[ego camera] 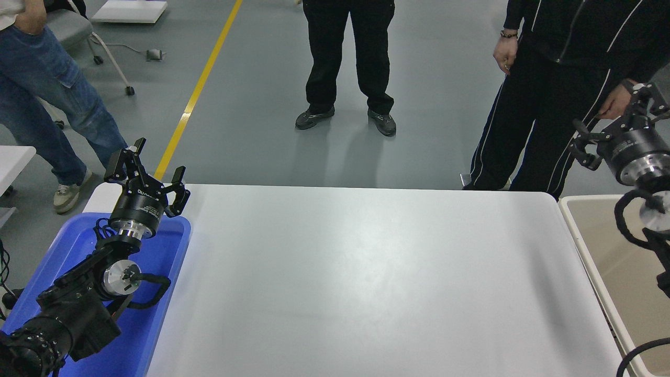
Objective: Dispose of the paper cup in the dustbin
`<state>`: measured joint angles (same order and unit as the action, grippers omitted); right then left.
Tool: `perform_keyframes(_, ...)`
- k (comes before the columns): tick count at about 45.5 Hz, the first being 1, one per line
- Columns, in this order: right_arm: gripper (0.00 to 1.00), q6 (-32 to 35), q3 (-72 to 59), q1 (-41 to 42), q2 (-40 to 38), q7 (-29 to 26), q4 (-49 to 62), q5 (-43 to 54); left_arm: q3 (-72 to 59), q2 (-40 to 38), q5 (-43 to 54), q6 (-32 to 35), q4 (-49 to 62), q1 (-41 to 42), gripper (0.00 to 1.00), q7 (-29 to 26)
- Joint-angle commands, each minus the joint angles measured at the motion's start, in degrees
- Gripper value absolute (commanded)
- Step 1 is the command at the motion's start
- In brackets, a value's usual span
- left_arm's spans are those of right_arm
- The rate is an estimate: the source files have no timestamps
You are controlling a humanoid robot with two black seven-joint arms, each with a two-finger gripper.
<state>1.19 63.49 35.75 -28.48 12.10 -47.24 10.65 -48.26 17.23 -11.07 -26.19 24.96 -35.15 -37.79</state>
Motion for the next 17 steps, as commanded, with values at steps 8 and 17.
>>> perform_keyframes(8,0.99,0.22,-0.03,-2.17,2.82,2.93,-0.57,0.34,0.01,0.0,0.0,0.0,0.0,-0.01,1.0,0.0)
perform_keyframes(17,1.0,0.22,-0.21,-2.18,2.73,2.93,-0.48,0.43,0.01,0.0,0.0,0.0,0.0,-0.01,1.0,0.0)
